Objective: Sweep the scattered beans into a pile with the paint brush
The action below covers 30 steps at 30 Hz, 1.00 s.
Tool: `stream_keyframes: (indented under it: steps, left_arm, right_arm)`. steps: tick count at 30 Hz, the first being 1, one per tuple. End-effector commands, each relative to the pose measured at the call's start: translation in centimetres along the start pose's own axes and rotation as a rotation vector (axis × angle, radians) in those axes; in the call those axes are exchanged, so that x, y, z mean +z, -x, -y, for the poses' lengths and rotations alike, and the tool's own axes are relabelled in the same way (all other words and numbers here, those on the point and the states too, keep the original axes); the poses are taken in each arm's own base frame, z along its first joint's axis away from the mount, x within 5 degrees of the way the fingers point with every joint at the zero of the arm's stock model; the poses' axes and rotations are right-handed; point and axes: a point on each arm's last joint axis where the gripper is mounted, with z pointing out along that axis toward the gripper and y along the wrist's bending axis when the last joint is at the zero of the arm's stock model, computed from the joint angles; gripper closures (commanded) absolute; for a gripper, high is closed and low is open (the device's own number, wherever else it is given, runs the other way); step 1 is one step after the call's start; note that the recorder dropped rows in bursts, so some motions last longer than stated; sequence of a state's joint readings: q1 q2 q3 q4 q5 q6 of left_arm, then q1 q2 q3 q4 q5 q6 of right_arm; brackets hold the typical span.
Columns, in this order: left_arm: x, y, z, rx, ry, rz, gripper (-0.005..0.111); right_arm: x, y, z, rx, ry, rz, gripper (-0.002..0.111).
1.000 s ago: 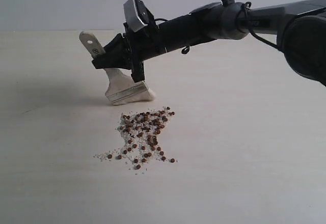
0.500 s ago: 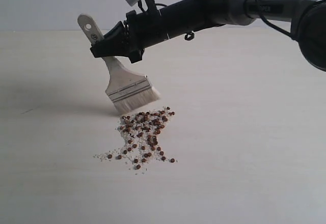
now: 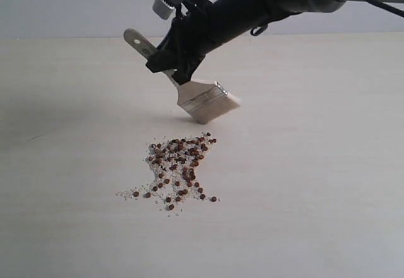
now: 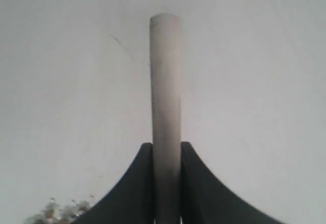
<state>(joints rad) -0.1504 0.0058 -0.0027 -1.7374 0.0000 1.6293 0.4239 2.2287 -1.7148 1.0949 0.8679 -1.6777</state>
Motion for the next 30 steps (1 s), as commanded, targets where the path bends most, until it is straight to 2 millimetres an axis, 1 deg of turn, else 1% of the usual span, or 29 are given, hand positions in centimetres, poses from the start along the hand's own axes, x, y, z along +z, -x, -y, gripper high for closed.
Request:
stream_keyframes:
  steps: [1,4,8,10,15,19,23,24,27,30]
  left_arm:
    - [0.0,-0.1,0.0,-0.014,0.001,0.003,0.107]
    - [0.0,-0.1,0.0,-0.014,0.001,0.003,0.107]
    - [0.0,-0.1,0.0,-0.014,0.001,0.003,0.107]
    - [0.0,-0.1,0.0,-0.014,0.001,0.003,0.107]
    - [0.0,-0.1,0.0,-0.014,0.001,0.003,0.107]
    - [0.0,-0.1,0.0,-0.014,0.001,0.003,0.107]
    - [0.0,-0.1,0.0,-0.014,0.001,0.003,0.107]
    - [0.0,-0.1,0.0,-0.014,0.001,0.003,0.107]
    - [0.0,-0.1,0.0,-0.014,0.001,0.003,0.107]
    - [0.0,-0.1,0.0,-0.014,0.001,0.003,0.107]
  right_arm:
    - [-0.4,-1.7,-0.3,0.002,-0.209,0.028,0.108]
    - [-0.2,-2.9,-1.1,0.032,-0.252,0.077,0.108]
    - [0.3,-4.2,-2.1,0.065,-0.213,0.052,0.108]
    - [0.3,-4.4,-2.6,0.109,-0.189,0.079,0.108]
    - [-0.1,-3.8,-4.2,0.241,-0.091,0.176,0.108]
    - [-1.0,-3.2,-4.6,0.305,-0.103,0.206,0.108]
    - [-2.0,-2.0,-4.8,0.302,-0.121,0.242,0.108]
    - [-2.3,-1.7,-4.7,0.298,-0.138,0.242,0.108]
    - [-3.9,-0.7,-4.0,0.28,-0.264,0.211,0.108]
    - [-5.8,0.6,-3.8,0.238,-0.363,0.188,0.108]
